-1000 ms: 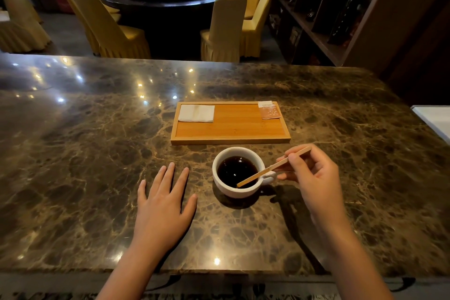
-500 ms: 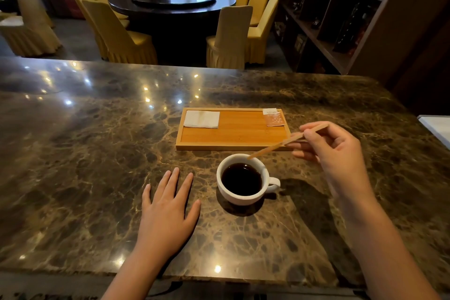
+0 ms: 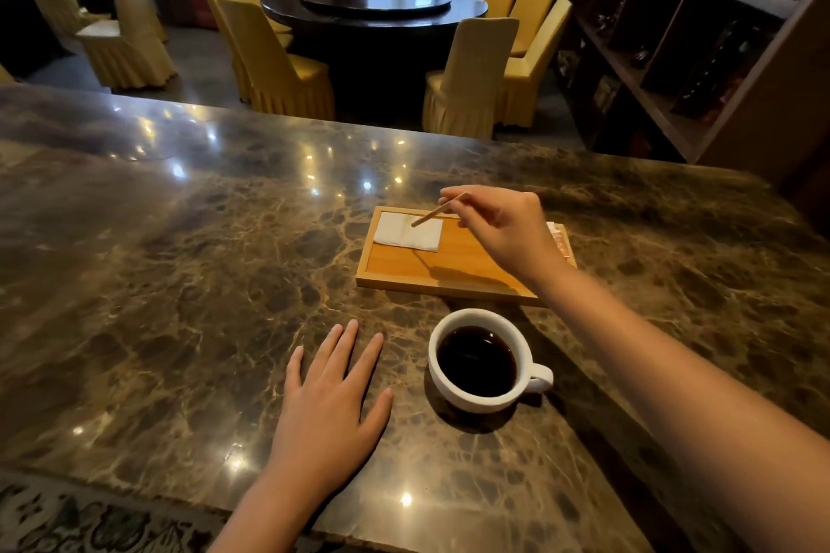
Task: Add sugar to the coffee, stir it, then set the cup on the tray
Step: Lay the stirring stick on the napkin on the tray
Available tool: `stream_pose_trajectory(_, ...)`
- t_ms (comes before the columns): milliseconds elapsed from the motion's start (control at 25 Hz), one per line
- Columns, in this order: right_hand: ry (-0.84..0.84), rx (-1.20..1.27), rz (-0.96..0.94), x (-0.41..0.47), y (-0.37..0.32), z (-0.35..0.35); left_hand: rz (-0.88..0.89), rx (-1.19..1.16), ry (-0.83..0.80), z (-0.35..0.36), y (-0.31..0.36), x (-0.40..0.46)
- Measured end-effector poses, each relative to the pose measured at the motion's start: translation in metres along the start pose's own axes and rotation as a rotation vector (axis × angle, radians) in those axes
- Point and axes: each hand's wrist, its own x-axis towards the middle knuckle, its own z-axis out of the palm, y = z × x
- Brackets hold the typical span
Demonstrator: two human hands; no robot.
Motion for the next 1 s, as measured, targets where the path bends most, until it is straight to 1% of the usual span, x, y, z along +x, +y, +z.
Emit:
stream_pose_trajectory(160,-0.135,-0.233,-0.283,0.011,0.02,0.023,-0.007,-0.006,0.005,0.0,0.001,0.001)
stream_pose_trajectory(280,-0.304,-0.4,-0.483,0.01,0.027,0.032,-0.009,0.003,0.018,0.0,0.001,0.001)
stream_pose_trajectory(360,-0.395,-0.463,-0.579,0.006,0.029,0.037,-0.007,0.016,0.024,0.0,0.001,0.001)
stream_pose_trajectory(440,-0.454,-0.472,-0.629,0.005,0.029,0.04,-0.006,0.024,0.031,0.0,0.001,0.001)
stream_pose_trajectory(560,-0.537,-0.469,-0.642,0.003,0.031,0.045,-0.007,0.017,0.027,0.0,0.002,0.001)
stream_pose_trajectory(720,-0.611,-0.421,-0.559,-0.001,0.035,0.048,-0.005,0.024,0.026,0.001,0.001,0.002)
stream_pose_trajectory(840,-0.624,-0.41,-0.478,-0.003,0.038,0.049,-0.007,0.024,0.028,0.001,0.001,0.002)
stream_pose_trajectory(1000,-0.607,-0.418,-0.474,-0.005,0.036,0.046,0.0,0.015,0.03,0.001,0.001,0.001)
